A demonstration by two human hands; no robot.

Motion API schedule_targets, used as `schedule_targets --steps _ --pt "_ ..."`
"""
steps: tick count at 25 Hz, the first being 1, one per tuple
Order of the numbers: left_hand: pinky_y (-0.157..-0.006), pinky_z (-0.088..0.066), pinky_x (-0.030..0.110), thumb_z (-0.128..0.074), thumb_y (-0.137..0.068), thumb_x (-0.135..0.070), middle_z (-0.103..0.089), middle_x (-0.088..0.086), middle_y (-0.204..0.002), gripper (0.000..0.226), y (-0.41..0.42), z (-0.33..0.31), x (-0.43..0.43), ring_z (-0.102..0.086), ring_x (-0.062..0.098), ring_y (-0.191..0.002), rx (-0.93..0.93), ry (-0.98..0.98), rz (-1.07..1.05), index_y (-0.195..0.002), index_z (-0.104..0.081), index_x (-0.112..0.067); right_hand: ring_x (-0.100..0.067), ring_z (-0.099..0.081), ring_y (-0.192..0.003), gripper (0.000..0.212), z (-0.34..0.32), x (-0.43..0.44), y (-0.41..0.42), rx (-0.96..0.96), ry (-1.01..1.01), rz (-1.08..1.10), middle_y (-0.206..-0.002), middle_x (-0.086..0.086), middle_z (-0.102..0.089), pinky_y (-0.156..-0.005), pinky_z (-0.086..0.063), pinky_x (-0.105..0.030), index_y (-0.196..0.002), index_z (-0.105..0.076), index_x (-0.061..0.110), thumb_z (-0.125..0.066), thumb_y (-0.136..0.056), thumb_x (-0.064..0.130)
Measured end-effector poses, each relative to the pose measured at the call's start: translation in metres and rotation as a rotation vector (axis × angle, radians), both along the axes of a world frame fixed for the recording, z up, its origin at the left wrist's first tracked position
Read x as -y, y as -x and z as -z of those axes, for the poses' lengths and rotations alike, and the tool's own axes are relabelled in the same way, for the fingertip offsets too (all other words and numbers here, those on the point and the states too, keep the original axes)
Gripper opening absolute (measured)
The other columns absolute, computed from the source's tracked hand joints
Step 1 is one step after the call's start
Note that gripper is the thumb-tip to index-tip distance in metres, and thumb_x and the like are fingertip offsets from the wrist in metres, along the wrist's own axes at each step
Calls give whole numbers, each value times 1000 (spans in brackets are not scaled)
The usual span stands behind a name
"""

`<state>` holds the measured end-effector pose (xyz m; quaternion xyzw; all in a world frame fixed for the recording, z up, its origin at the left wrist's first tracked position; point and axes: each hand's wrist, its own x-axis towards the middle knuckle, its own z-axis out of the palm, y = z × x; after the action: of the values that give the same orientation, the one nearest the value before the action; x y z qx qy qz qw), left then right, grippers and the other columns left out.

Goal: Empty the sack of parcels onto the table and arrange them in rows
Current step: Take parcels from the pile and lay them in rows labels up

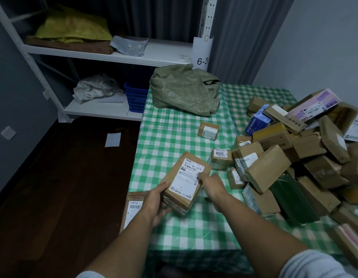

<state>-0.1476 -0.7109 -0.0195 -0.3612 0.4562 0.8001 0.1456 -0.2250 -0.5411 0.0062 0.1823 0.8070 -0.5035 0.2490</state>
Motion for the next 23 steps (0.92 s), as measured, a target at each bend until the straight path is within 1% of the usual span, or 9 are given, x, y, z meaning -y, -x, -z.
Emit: schedule_targets --steps 5,8,11,13,15,17,19,21,23 --pt "-86 -57 36 -66 -93 -26 -79 8 -91 24 -12 -3 1 -74 19 -82 8 -28 57 -109 -69 -7 -22 -73 -87 46 26 12 -26 167 277 30 -106 -3 -76 -61 -56 -33 -126 -60 16 -69 -92 46" --pt "-72 -56 30 -68 -91 -24 -77 3 -75 18 -21 -2 10 -72 13 -65 45 -21 102 -101 -68 -8 -28 -73 -95 72 44 15 -33 233 336 47 -108 -3 -77 -74 -57 -44 -129 -58 20 -79 -73 60" --pt "-69 -59 33 -71 -88 -36 -75 7 -80 33 -30 2 19 -72 21 -75 124 37 151 -107 -68 -9 -27 -73 -97 93 54 19 -38 257 319 19 -108 -1 -77 -73 -55 -45 -128 -59 22 -80 -55 74" --pt "-58 -58 32 -65 -89 -53 -66 11 -85 45 -33 5 24 -68 24 -72 197 161 174 -98 -68 -8 -25 -75 -91 91 57 20 -39 252 307 37 -104 -2 -78 -65 -57 -39 -128 -59 19 -79 -58 74" --pt "-44 -43 23 -62 -91 -54 -64 12 -76 46 -34 18 36 -57 22 -52 234 297 -21 -82 -67 -8 -26 -76 -86 82 55 20 -40 277 309 54 -102 -5 -78 -59 -56 -36 -129 -59 15 -81 -68 65" --pt "-51 -50 29 -61 -88 -39 -72 12 -79 33 -33 31 54 -60 25 -57 262 553 -171 -81 -68 -8 -31 -73 -92 78 57 18 -41 314 282 36 -109 -8 -77 -65 -56 -42 -132 -58 12 -83 -72 56" --pt "-78 -56 38 -59 -84 -26 -72 12 -100 17 -33 44 66 -64 32 -88 342 854 -75 -92 -67 -13 -38 -65 -109 69 61 20 -46 362 215 -23 -122 -10 -72 -89 -49 -63 -131 -60 15 -83 -75 50" --pt "-91 -45 40 -59 -85 -20 -63 8 -118 24 -34 54 68 -53 34 -113 427 1003 90 -108 -64 -21 -43 -58 -119 64 65 24 -54 393 182 -58 -131 -11 -67 -95 -35 -75 -130 -62 19 -81 -76 50" --pt "-97 -40 43 -58 -86 -20 -55 9 -129 37 -34 60 64 -45 35 -123 453 1015 209 -122 -58 -26 -44 -56 -121 73 78 29 -59 423 180 -65 -135 -12 -64 -91 -39 -72 -132 -61 19 -82 -70 54"
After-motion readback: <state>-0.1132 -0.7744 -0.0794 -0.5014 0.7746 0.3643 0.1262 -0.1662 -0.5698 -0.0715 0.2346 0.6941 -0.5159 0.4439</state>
